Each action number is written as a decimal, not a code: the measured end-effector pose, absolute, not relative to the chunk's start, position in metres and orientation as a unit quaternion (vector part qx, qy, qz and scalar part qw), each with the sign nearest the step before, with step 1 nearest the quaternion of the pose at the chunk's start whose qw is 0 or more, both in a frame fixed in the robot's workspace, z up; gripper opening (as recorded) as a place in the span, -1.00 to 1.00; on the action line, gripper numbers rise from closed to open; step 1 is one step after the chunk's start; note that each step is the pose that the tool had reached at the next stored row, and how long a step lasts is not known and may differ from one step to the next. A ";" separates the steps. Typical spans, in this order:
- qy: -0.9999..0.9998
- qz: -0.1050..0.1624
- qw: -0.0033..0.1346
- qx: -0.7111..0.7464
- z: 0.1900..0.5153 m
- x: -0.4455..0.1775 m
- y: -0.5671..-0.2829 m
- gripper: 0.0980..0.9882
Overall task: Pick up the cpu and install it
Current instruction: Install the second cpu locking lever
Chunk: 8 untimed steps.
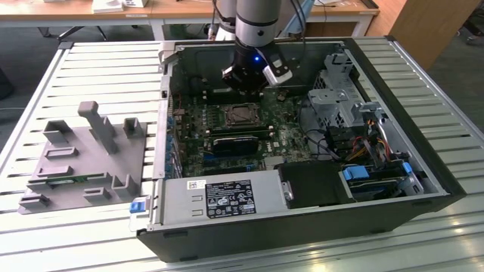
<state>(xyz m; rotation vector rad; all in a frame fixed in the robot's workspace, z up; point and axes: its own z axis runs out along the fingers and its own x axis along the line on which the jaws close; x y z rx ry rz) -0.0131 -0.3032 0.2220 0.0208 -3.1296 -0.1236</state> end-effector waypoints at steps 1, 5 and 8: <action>-0.999 -0.040 0.005 0.007 0.224 -0.013 -0.303 -0.98; -0.999 -0.040 0.005 0.007 0.231 -0.013 -0.304 -0.98; -0.999 -0.040 0.005 0.007 0.231 -0.013 -0.307 -0.98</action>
